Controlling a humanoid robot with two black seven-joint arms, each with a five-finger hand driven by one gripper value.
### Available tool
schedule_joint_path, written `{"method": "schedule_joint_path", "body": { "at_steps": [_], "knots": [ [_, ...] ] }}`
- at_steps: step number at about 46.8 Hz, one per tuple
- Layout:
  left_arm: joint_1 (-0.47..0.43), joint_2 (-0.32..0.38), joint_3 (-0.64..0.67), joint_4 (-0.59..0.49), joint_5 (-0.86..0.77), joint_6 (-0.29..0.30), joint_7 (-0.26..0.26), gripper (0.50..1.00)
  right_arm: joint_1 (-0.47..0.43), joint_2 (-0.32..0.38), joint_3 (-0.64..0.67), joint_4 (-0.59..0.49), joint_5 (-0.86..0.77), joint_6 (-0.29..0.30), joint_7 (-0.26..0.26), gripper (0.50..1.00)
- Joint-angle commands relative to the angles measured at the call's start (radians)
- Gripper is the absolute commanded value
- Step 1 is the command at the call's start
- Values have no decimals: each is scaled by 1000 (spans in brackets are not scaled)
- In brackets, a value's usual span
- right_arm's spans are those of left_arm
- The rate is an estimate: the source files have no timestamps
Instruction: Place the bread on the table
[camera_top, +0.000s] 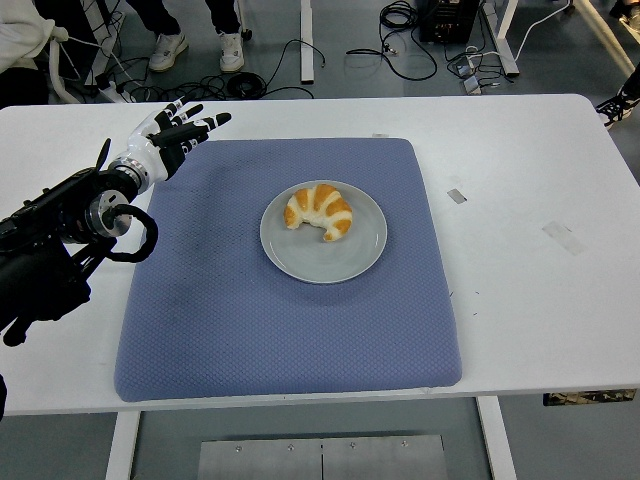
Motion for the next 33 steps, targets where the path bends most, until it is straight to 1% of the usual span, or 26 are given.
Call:
{"method": "schedule_joint_path", "body": {
  "at_steps": [1,8,14,18,25,29,33],
  "knots": [
    [-3,0,-9,0,-11,0,0,984,0,0,-1,0,0,0,0,1000],
    [-17,-5,-53,0,-31,2,3,984,0,0,-1,0,0,0,0,1000],
    [-17,-8,-58,-2,-32,2,5,983,0,0,-1,0,0,0,-1,1000],
    [-18,-7,-53,-8,-29,2,-3,983,0,0,-1,0,0,0,0,1000],
    [-48,0,-41,-20,-15,3,-1,983,0,0,1,0,0,0,-1,1000],
    [-57,30,-39,-118,11,11,-3,983,0,0,-1,0,0,0,0,1000],
    [-52,102,-44,-260,93,15,-3,983,0,0,1,0,0,0,0,1000]
  ]
}}
